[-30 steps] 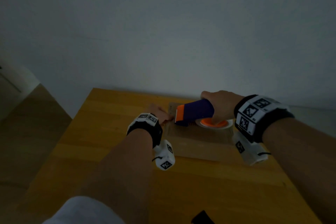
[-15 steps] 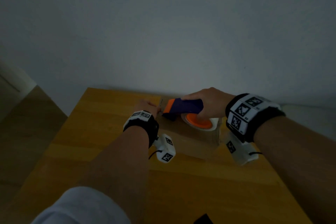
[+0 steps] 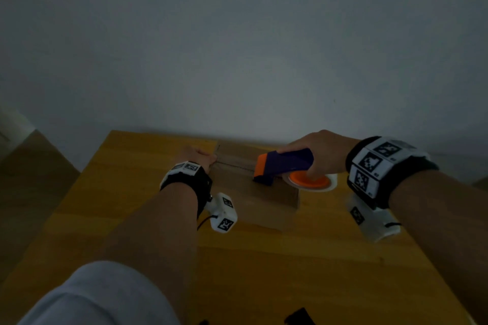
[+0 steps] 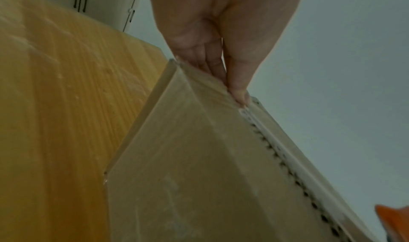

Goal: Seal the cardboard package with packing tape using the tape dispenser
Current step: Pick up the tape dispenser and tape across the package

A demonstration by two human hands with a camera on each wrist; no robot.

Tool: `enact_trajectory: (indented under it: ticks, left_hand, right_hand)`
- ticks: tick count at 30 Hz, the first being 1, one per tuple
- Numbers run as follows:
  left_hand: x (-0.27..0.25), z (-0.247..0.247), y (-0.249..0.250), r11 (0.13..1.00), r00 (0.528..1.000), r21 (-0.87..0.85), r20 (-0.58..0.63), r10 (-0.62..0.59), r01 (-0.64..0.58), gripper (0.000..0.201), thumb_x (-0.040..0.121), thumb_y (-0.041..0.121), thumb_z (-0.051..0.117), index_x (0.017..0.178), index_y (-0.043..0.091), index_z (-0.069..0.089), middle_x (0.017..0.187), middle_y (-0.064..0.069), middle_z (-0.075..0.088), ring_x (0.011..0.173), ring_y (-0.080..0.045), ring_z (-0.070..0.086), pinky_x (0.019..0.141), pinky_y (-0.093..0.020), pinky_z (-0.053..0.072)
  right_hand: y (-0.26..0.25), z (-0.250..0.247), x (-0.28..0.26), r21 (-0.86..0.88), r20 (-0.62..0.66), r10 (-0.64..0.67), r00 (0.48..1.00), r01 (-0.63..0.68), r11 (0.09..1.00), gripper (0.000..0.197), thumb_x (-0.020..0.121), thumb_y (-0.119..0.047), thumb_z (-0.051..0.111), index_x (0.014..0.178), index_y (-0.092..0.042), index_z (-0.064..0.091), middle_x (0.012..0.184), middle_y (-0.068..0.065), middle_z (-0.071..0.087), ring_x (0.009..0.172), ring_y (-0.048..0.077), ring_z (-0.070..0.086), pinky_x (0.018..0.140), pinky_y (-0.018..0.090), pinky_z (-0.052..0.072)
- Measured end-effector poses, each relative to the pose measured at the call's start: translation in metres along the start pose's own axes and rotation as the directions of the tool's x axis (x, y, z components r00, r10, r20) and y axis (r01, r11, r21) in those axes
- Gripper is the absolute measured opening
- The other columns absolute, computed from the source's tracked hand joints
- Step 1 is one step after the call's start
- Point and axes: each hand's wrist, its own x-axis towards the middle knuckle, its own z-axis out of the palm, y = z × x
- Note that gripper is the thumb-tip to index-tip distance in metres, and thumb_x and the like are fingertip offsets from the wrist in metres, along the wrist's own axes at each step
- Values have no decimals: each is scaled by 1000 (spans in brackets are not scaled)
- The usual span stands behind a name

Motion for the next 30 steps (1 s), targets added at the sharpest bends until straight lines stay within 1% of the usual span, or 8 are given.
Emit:
enact_trajectory:
  ticks: [7, 10, 14, 19, 21, 23, 27, 30]
  left_hand:
    - [0, 0, -3, 999, 999, 41, -27, 20, -19, 26, 84, 26, 71, 66, 22, 53, 91, -11, 64, 81, -29, 56, 76, -35, 48]
    - [-1, 3, -2, 999, 1000, 42, -3, 12, -12, 11, 87, 25, 67, 85, 16, 59, 92, -9, 58, 83, -29, 54, 79, -38, 48]
    - [-6, 13, 3, 999, 1000, 33, 27, 16, -17, 58, 84, 39, 67, 132, 13, 48, 118, -15, 56, 104, -34, 57, 94, -44, 49]
    - [-9, 32, 7, 966, 994, 252, 102, 36, -61, 97, 73, 54, 72, 148, 12, 27, 149, -12, 40, 127, -36, 48, 102, -43, 45]
    - [-7, 35, 6, 947, 990, 305, 124, 67, -102, 94, 78, 54, 68, 150, 12, 25, 151, -12, 37, 129, -37, 47, 102, -42, 44]
    - [-3, 34, 3, 938, 990, 331, 127, 61, -100, 84, 85, 53, 60, 150, 13, 26, 152, -12, 37, 130, -37, 46, 103, -41, 42]
    - [6, 32, -1, 970, 993, 230, 99, 58, -79, 59, 94, 44, 51, 142, 11, 43, 139, -18, 52, 114, -37, 57, 84, -36, 45]
    - [11, 31, -2, 976, 995, 207, 87, 52, -69, 54, 95, 40, 50, 141, 11, 46, 137, -20, 54, 115, -39, 57, 91, -42, 46]
  right_hand:
    - [-8, 1, 5, -109, 5, -22, 1000, 22, 994, 70, 84, -20, 65, 146, -34, 35, 131, 1, 54, 88, 11, 42, 63, 19, 34]
    - [-9, 2, 7, -103, 7, -20, 1000, 20, 994, 70, 84, -20, 65, 146, -34, 36, 132, 2, 54, 90, 14, 46, 69, 21, 37]
    - [-6, 2, 7, -102, -4, -23, 1000, 23, 994, 69, 83, -21, 65, 145, -35, 37, 135, 1, 53, 95, 15, 49, 75, 24, 37]
    - [-3, 4, 1, -90, -14, -20, 1000, 19, 996, 69, 85, -21, 64, 146, -34, 35, 131, 0, 56, 72, 6, 41, 53, 11, 25]
    - [-1, 5, 2, -79, -12, -14, 1000, 13, 997, 69, 85, -20, 64, 146, -34, 34, 132, 0, 56, 69, 5, 42, 54, 11, 25]
    - [0, 6, 4, -73, -5, -13, 1000, 13, 997, 69, 85, -20, 64, 146, -35, 35, 135, 0, 54, 86, 12, 49, 61, 14, 32]
    - [1, 4, 7, -44, -2, 4, 1000, -5, 999, 69, 83, -19, 65, 145, -35, 37, 135, -1, 54, 91, 12, 46, 68, 20, 36]
    - [-1, 3, 10, -27, -15, 2, 1000, -2, 1000, 69, 83, -19, 65, 145, -34, 38, 134, -1, 55, 91, 10, 45, 75, 23, 36]
